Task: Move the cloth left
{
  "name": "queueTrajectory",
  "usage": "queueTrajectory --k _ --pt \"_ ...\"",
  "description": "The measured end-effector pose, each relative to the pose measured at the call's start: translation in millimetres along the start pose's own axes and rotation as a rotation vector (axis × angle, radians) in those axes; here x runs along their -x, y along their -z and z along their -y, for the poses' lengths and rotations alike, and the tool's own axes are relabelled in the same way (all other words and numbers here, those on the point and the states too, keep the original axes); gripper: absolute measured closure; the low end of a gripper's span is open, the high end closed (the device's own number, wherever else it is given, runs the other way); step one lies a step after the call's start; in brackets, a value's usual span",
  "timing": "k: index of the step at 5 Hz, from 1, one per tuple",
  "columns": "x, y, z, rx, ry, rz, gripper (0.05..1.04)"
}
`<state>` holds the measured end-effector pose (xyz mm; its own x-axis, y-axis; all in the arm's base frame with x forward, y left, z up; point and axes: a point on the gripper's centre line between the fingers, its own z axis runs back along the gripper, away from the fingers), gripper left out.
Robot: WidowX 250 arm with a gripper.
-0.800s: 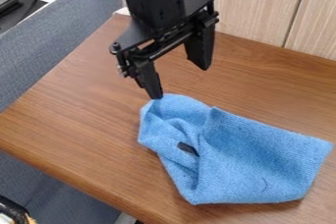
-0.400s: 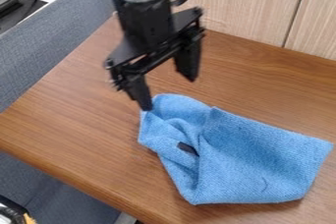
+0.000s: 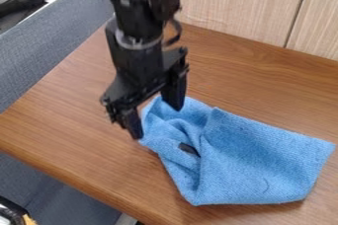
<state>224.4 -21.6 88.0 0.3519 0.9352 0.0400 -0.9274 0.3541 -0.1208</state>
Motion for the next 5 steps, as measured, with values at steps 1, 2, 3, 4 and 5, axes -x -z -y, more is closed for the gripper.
queueTrajectory --k 1,2,3,4,5 --pt "0.7 23.7 -1.6 -0.041 -0.001 0.016 0.085" --pt "1.9 39.7 -2.8 -0.071 0.005 0.03 0.14" --pt "1.0 42.1 -3.4 -0.078 0.012 0.048 0.433" --pt "4.7 41.1 -4.6 -0.085 0.029 0.048 0.738" --pt "5.2 37.1 -4.4 -0.075 0.031 0.046 0.945"
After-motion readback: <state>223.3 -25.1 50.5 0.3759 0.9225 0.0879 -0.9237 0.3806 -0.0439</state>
